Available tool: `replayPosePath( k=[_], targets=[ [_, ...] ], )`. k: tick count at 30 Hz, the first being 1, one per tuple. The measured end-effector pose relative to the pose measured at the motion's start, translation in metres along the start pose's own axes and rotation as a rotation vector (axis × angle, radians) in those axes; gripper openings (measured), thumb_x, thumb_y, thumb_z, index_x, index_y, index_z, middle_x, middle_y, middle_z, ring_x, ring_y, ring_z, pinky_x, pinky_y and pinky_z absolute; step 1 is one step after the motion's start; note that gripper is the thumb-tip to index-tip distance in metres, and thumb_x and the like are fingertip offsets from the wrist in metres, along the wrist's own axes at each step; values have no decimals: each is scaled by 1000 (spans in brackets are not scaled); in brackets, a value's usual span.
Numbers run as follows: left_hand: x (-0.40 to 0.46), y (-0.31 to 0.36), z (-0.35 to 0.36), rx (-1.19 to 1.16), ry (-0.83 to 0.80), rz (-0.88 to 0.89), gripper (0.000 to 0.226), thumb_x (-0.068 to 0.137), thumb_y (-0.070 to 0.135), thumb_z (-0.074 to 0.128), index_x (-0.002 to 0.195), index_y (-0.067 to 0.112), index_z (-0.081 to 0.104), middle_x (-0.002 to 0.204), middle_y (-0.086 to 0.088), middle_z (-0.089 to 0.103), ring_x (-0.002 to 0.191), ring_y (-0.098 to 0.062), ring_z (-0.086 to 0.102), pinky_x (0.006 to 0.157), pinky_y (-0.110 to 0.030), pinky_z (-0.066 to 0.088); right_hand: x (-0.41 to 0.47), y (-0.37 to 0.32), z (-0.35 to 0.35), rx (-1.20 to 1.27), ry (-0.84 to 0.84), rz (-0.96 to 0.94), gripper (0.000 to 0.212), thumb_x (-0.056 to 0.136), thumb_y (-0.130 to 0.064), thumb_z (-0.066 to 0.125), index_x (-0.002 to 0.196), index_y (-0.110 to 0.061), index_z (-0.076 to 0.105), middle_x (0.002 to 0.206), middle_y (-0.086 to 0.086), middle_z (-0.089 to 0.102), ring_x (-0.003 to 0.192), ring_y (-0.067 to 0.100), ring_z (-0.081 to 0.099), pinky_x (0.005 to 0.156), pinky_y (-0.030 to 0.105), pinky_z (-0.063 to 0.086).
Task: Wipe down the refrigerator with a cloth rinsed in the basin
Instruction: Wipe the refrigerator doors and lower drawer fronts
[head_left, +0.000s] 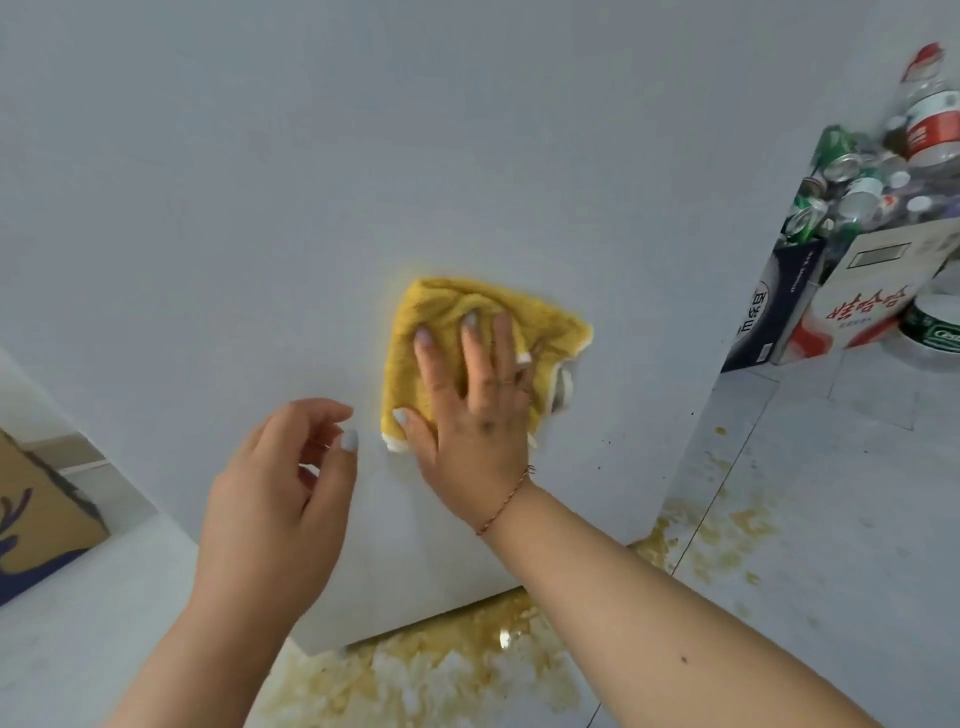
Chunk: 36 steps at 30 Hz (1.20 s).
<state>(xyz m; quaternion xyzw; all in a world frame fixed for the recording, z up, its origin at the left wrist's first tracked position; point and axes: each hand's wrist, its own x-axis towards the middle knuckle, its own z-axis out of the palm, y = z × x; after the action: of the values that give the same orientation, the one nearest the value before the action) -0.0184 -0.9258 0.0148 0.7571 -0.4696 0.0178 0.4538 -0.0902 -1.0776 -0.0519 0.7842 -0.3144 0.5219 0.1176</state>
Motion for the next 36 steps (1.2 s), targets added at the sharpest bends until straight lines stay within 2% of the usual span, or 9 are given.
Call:
replayPosePath(
  k=[5, 9, 16, 21, 24, 26, 29, 32, 36],
  targets=[
    [13, 9, 4, 5, 73, -4, 8, 92, 33, 51, 96, 37, 56, 85, 3, 64, 80, -15, 61, 69, -37, 46, -12, 36, 4, -129, 8, -594, 45, 92, -35, 58, 136, -37, 47, 145, -6, 36, 137, 18, 37, 112, 54, 26],
    [15, 21, 15, 9, 42, 5, 10, 93, 27, 52, 100, 31, 58, 85, 1, 64, 79, -17, 59, 68, -36, 44, -21, 114, -12, -256, 2, -606, 48, 91, -51, 54, 136, -38, 44, 144, -8, 36, 136, 17, 37, 107, 53, 34],
    [9, 23, 26, 122, 77, 130, 14, 93, 29, 53, 104, 22, 59, 89, 8, 55, 69, -15, 52, 64, -34, 41, -18, 196, -40, -120, -42, 300, 70, 94, -59, 30, 149, -19, 11, 152, 9, 6, 143, 37, 8, 112, 59, 22],
    [19, -13, 22, 225, 131, 233, 44, 90, 47, 38, 123, 22, 53, 126, -8, 49, 119, -35, 45, 97, -56, 38, -28, 172, -24, 241, 95, 1004, 70, 95, -52, 27, 152, -21, 0, 159, 10, -3, 147, 25, 1, 118, 37, 10],
    [29, -39, 18, 243, 117, 300, 50, 91, 54, 31, 134, 31, 42, 148, -4, 35, 139, -29, 29, 108, -57, 29, -31, 140, -12, 379, 156, 1469, 62, 101, -42, 27, 152, -20, 0, 160, 8, 0, 147, 22, 5, 117, 35, 6],
    [31, -47, 15, 249, 125, 320, 51, 91, 57, 29, 137, 36, 37, 155, 4, 24, 143, -27, 22, 107, -58, 30, -33, 107, -2, 400, 144, 1569, 67, 98, -50, 22, 152, -18, 0, 159, 11, 2, 146, 24, 5, 116, 36, 4],
    [31, -50, 11, 247, 143, 327, 51, 91, 58, 29, 138, 38, 35, 157, 10, 18, 144, -26, 21, 105, -60, 31, -40, 49, 14, 445, 82, 1431, 84, 79, -64, 12, 149, -21, -7, 158, 13, -1, 146, 27, 0, 117, 44, 4],
    [27, -45, 5, 268, 174, 336, 49, 92, 53, 30, 137, 34, 39, 155, 8, 23, 141, -29, 26, 104, -60, 32, -45, -6, 19, 370, 7, 994, 80, 85, -63, 24, 150, -25, -4, 155, 8, -3, 145, 30, -3, 115, 56, 11],
    [11, -30, -11, 286, 264, 280, 43, 91, 32, 44, 129, 14, 52, 142, -6, 41, 129, -36, 38, 100, -60, 36, -38, -27, 22, 223, 30, 485, 68, 95, -53, 33, 147, -15, 12, 149, 15, 14, 143, 41, 6, 113, 57, 18]
  ],
)
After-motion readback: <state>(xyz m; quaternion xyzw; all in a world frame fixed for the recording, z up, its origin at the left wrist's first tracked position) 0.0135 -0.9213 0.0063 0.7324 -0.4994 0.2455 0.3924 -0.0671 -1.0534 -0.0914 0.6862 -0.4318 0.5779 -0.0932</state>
